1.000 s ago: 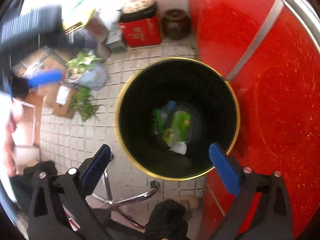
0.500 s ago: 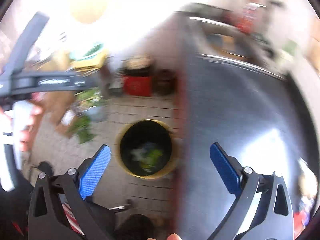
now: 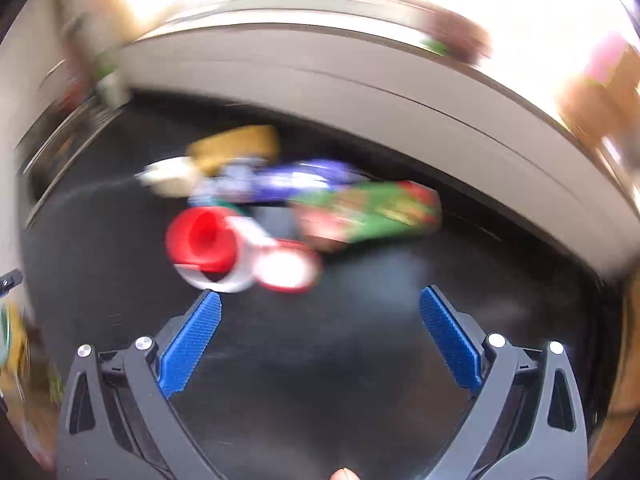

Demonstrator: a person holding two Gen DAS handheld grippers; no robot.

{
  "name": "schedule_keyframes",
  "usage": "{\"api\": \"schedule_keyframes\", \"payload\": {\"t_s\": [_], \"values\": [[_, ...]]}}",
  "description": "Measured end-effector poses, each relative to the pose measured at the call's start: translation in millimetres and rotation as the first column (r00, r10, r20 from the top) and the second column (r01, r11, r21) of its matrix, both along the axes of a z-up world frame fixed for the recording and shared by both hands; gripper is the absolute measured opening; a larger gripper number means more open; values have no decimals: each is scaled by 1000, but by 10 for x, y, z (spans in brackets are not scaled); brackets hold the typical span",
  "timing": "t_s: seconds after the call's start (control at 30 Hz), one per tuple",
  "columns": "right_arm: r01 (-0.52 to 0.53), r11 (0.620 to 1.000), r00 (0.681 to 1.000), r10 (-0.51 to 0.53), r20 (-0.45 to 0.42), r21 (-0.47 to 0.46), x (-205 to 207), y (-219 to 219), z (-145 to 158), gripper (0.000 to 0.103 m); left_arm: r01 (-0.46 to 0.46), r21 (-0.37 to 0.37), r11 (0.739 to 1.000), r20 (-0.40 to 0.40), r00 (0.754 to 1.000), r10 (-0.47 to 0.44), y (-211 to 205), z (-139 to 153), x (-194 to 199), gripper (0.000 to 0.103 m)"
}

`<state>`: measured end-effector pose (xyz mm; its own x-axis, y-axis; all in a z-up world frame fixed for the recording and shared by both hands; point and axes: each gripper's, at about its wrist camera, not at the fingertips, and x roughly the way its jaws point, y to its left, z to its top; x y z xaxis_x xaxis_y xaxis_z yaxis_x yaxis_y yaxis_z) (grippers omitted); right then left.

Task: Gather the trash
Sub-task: 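Move both open tools back over the counter toward the remaining trash, then grasp the red funnel with the left tool while the right tool grasps the green cartoon cup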

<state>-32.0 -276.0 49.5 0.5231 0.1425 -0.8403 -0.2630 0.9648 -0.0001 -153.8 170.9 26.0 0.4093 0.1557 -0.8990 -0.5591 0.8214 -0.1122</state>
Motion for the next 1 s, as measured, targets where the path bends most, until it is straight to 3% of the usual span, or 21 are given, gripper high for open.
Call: {"api": "schedule_keyframes", "payload": {"t_s": [0.17, 0.4, 0.53, 0.63, 0.9, 1.0], "values": [[224, 973, 974, -222, -38, 54, 66, -862, -115, 96, 209, -30, 978, -3, 978, -209, -652, -44, 861, 96], [330, 936, 939, -313, -141, 121, 326, -1169, -342, 96, 399, -59, 915, -92, 911, -402, -1466, -349, 1680, 96], [395, 889, 907, -339, -249, 229, 634, -1135, -450, 96, 402, -82, 912, -119, 905, -410, -1662, -470, 1863, 96], [432, 864, 888, -358, -288, 259, 850, -1025, -449, 96, 422, -69, 904, -140, 893, -428, -1776, -527, 1994, 96], [569, 795, 798, -472, -374, 211, 1406, -672, -563, 96, 467, -14, 884, -177, 869, -462, -1853, -623, 2174, 96], [605, 773, 771, -506, -387, 193, 1496, -598, -627, 96, 474, -43, 880, -160, 866, -474, -1804, -645, 2216, 96]]}}
